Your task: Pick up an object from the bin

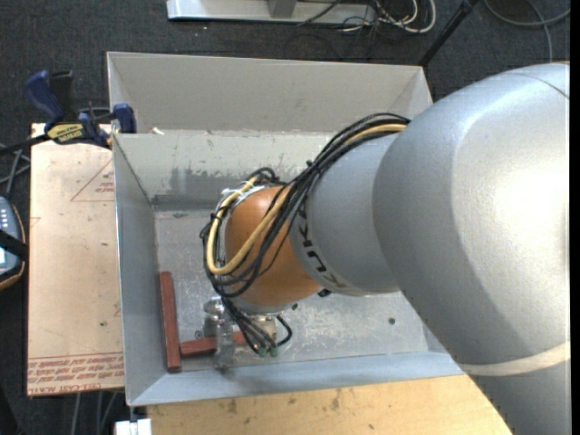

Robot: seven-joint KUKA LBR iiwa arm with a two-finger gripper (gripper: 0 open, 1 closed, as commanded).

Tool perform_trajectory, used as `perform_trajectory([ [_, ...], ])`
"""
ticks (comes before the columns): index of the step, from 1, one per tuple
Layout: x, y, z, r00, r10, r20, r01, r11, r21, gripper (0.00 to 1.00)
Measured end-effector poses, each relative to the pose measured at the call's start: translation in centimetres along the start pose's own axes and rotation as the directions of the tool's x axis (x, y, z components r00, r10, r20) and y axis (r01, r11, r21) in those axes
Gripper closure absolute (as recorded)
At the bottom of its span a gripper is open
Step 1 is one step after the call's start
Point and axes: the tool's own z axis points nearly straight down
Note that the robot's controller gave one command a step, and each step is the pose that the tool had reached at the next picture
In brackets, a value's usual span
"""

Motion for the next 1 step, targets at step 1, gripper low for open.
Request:
perform_trajectory([
  [1,0.00,0.00,0.00,1.000,0.000,0.000,0.000,1.000,0.000,1.00],
])
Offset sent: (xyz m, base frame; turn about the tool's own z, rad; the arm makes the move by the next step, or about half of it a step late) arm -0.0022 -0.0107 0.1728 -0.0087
